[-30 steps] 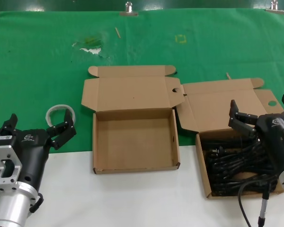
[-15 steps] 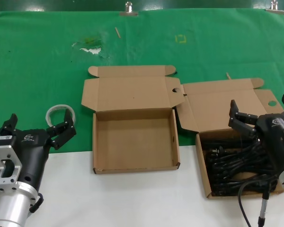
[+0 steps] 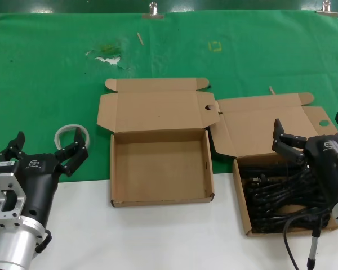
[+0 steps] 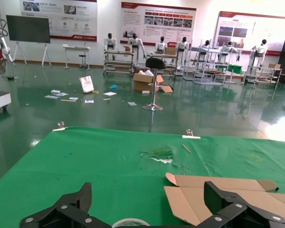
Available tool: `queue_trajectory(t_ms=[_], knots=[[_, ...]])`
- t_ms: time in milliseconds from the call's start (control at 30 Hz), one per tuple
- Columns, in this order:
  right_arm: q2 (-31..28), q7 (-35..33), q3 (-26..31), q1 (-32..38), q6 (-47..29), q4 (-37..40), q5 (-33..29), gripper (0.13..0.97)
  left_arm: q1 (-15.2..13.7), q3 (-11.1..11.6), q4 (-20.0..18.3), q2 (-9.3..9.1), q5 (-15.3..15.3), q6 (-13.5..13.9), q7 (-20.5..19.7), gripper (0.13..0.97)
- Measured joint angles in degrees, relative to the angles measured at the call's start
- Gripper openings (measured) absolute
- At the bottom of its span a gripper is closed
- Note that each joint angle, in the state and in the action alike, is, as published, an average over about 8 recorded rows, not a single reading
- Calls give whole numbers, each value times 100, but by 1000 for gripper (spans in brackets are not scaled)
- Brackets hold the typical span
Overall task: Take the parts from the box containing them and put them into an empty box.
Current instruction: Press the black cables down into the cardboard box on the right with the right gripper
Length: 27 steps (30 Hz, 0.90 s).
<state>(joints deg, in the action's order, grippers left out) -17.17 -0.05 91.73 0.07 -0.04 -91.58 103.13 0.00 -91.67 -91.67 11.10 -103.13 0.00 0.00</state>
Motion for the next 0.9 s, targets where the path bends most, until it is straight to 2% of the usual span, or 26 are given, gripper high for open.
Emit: queue_trajectory(t_ms=[100, 367, 400, 667, 700, 900], knots=[[0, 0, 0, 0, 0, 0, 0, 966, 0, 0, 0, 0, 0, 0, 0, 857], [-45, -26, 116, 41, 126, -56, 58, 966, 0, 0, 0, 0, 0, 0, -1, 704], [-83, -44, 183, 62, 193, -82, 110, 966, 0, 0, 0, -1, 0, 0, -2, 704], [-799, -473, 1121, 441, 899, -359, 927, 966, 0, 0, 0, -7, 2, 0, -4, 491], [-915, -546, 1249, 521, 934, -380, 1004, 966, 0, 0, 0, -8, 2, 0, -4, 491], [-1670, -791, 2043, 1185, 678, -373, 1126, 966, 0, 0, 0, -10, 3, 1, -2, 358]])
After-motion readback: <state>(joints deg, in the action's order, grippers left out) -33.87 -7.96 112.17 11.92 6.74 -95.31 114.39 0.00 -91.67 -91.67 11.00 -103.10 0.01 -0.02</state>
